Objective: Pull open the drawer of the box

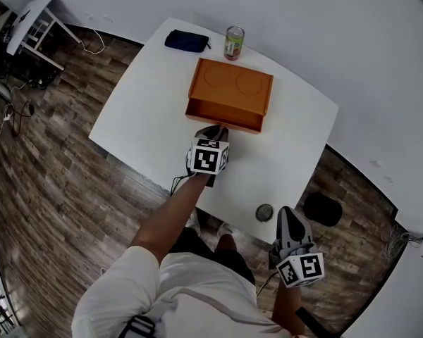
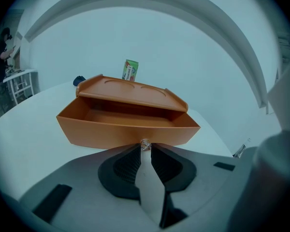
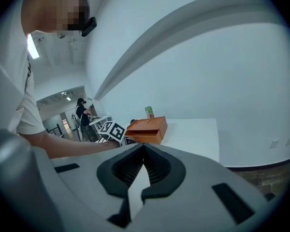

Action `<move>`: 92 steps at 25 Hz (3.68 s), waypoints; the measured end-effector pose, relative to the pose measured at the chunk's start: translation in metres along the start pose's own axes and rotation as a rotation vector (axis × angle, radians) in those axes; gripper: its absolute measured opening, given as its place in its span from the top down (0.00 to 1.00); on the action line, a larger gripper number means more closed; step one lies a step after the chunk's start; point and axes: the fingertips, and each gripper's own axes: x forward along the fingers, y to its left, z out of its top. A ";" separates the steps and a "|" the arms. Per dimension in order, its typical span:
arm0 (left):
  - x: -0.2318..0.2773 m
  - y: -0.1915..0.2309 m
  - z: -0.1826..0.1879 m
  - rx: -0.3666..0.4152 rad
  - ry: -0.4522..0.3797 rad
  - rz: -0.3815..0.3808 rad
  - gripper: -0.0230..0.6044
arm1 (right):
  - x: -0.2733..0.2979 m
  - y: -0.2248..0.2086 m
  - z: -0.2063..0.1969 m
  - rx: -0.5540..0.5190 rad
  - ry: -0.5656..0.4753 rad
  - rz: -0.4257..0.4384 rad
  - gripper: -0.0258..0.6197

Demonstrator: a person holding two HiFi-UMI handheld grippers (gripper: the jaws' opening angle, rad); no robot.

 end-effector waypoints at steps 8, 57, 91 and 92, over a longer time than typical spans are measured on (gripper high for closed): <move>-0.017 -0.005 -0.026 -0.026 0.013 0.012 0.84 | -0.009 0.006 -0.002 -0.008 -0.007 0.026 0.96; -0.228 -0.040 0.032 0.012 -0.395 0.041 0.95 | -0.033 0.019 0.045 -0.052 -0.127 0.229 0.96; -0.535 -0.061 -0.055 0.130 -0.718 -0.103 0.95 | -0.170 0.202 0.060 -0.257 -0.277 0.205 0.96; -0.536 -0.063 -0.056 0.133 -0.718 -0.107 0.95 | -0.171 0.203 0.059 -0.258 -0.279 0.204 0.96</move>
